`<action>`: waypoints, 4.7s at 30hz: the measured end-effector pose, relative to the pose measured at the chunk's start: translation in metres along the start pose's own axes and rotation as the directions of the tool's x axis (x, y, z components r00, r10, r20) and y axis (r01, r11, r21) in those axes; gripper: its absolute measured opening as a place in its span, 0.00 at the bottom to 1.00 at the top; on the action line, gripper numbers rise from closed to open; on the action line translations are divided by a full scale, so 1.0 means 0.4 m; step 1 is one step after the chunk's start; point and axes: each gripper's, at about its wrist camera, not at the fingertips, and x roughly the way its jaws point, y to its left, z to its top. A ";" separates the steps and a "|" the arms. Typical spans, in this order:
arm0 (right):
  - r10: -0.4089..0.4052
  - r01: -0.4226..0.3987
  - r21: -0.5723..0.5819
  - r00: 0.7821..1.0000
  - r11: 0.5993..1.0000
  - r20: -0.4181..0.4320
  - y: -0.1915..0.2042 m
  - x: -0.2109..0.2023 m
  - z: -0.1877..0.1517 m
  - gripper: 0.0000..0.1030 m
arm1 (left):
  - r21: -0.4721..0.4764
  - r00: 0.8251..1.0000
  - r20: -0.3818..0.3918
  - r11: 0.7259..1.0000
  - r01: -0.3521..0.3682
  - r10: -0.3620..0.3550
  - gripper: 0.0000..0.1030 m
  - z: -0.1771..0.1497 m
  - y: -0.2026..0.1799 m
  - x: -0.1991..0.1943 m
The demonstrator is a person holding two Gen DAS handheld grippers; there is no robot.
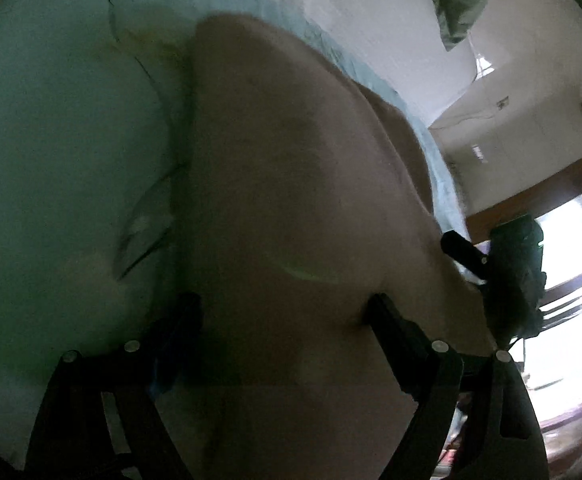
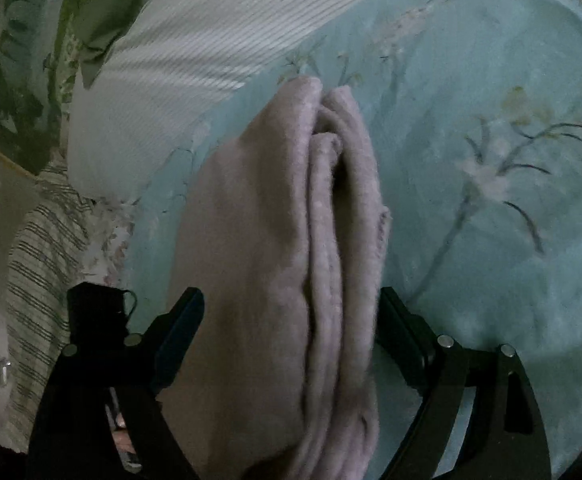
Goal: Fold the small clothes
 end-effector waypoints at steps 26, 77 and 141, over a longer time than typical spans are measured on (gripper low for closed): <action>0.017 -0.034 -0.142 0.992 0.989 -0.124 0.301 0.266 -0.177 0.49 | 0.067 0.937 0.195 0.949 -0.309 0.291 0.42 -0.115 0.113 -0.376; -0.065 0.088 -0.260 0.993 0.962 0.097 0.415 0.174 -0.047 0.12 | 0.255 0.962 0.193 0.937 -0.240 0.194 0.37 -0.310 -0.016 -0.374; -0.214 0.227 -0.240 0.974 0.944 0.080 0.347 0.001 -0.516 0.20 | 0.159 0.931 0.200 0.927 -0.339 0.306 0.16 -0.484 0.048 -0.409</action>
